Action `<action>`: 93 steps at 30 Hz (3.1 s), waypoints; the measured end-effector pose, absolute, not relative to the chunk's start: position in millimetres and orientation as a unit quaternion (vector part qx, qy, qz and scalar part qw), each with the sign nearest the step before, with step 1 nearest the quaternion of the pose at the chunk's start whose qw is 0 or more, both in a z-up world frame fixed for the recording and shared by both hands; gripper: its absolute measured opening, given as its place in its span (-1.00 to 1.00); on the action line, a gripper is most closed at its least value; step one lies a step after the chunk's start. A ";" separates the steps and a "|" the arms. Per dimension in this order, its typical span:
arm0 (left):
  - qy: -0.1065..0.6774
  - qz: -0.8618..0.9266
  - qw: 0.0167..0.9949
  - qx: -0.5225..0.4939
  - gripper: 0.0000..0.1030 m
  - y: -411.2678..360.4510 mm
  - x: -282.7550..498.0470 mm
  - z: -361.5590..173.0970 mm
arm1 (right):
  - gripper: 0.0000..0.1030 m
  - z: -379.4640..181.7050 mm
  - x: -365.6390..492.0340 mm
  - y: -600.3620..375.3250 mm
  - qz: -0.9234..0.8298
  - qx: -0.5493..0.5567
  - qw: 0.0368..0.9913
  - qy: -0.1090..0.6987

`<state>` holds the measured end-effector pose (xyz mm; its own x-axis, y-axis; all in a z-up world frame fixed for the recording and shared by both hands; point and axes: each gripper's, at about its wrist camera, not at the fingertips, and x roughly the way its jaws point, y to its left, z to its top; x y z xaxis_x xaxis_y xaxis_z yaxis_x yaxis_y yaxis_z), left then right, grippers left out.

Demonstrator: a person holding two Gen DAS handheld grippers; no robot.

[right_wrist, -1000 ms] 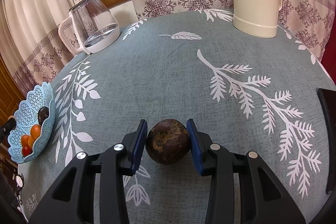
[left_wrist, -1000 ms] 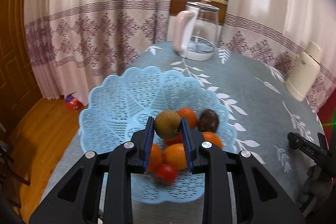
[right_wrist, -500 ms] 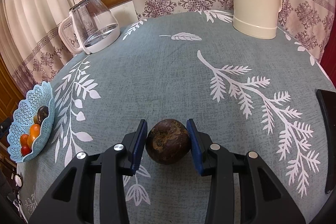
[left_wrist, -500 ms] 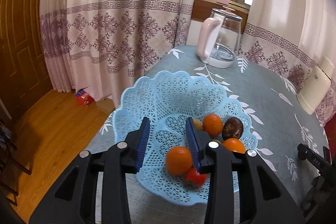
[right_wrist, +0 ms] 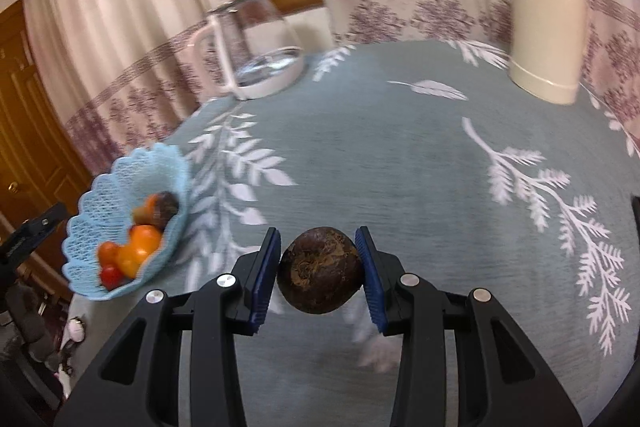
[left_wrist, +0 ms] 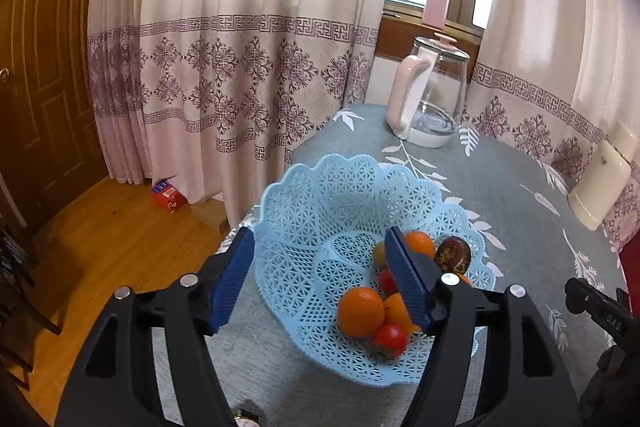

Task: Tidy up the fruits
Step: 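Carry the dark brown fruit in the right tool over the blue basket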

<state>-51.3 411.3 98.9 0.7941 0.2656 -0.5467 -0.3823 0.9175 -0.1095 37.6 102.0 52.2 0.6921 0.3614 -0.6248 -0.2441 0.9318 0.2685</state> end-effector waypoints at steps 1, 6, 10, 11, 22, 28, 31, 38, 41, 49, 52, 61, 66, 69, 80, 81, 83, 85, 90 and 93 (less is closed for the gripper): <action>0.269 0.173 0.941 -0.111 0.41 413.7 -53.0 99.6 | -0.24 55.8 36.1 109.5 0.174 0.079 0.916 0.354; 0.263 0.175 0.941 -0.118 0.52 421.0 -59.6 102.3 | -0.24 67.1 33.3 140.9 0.211 0.068 0.910 0.350; 0.258 0.175 0.942 -0.123 0.55 423.4 -63.1 105.5 | -0.24 74.6 33.1 176.1 0.247 0.054 0.902 0.350; 0.256 0.175 0.942 -0.125 0.56 423.9 -63.7 106.4 | -0.24 76.0 33.2 184.6 0.255 0.050 0.900 0.350; 0.240 0.194 0.942 -0.131 0.57 436.2 -73.3 115.2 | -0.24 88.9 33.2 276.8 0.328 -0.012 0.882 0.339; 0.237 0.195 0.941 -0.140 0.57 443.6 -76.5 116.1 | -0.24 83.5 48.1 268.5 0.358 0.048 0.856 0.369; 0.240 0.192 0.941 -0.143 0.57 443.4 -73.7 114.3 | -0.23 82.9 51.5 256.2 0.345 0.062 0.859 0.372; 0.242 0.188 0.941 -0.142 0.57 440.6 -72.6 113.2 | -0.23 88.8 58.2 216.4 0.307 0.099 0.875 0.361; 0.241 0.187 0.941 -0.144 0.57 441.1 -74.0 113.3 | -0.23 85.4 55.7 199.0 0.287 0.094 0.883 0.360; 0.247 0.172 0.944 -0.139 0.68 430.6 -69.4 112.5 | -0.22 48.4 51.2 137.5 0.199 0.113 0.889 0.396; 0.245 0.166 0.946 -0.135 0.71 426.2 -69.1 114.2 | -0.21 34.3 44.3 126.8 0.189 0.119 0.882 0.414; 0.240 0.167 0.946 -0.142 0.72 427.6 -73.6 117.1 | -0.05 15.6 17.4 144.2 0.187 0.053 0.881 0.431; 0.239 0.166 0.946 -0.144 0.72 428.6 -74.7 118.1 | -0.05 13.2 9.1 154.5 0.196 0.027 0.877 0.438; 0.239 0.166 0.946 -0.145 0.72 428.5 -74.4 118.1 | -0.09 12.2 4.9 160.0 0.188 0.004 0.882 0.432; 0.238 0.169 0.944 -0.151 0.72 433.9 -74.6 118.4 | -0.19 35.3 4.6 158.6 0.185 0.017 0.894 0.407; 0.239 0.169 0.944 -0.151 0.72 433.8 -74.4 118.0 | -0.20 42.9 4.6 160.7 0.191 0.020 0.897 0.398; 0.240 0.169 0.944 -0.150 0.72 433.9 -74.1 117.4 | -0.19 54.9 4.6 167.2 0.202 0.020 0.900 0.385; 0.240 0.170 0.944 -0.150 0.72 434.7 -73.9 117.0 | -0.19 67.6 3.6 179.3 0.222 0.015 0.903 0.369; 0.238 0.175 0.943 -0.155 0.72 439.6 -75.1 117.8 | -0.19 81.5 8.2 219.9 0.266 -0.006 0.897 0.352; 0.236 0.178 0.942 -0.158 0.72 444.3 -77.1 118.3 | -0.19 81.8 15.0 249.3 0.287 -0.020 0.891 0.351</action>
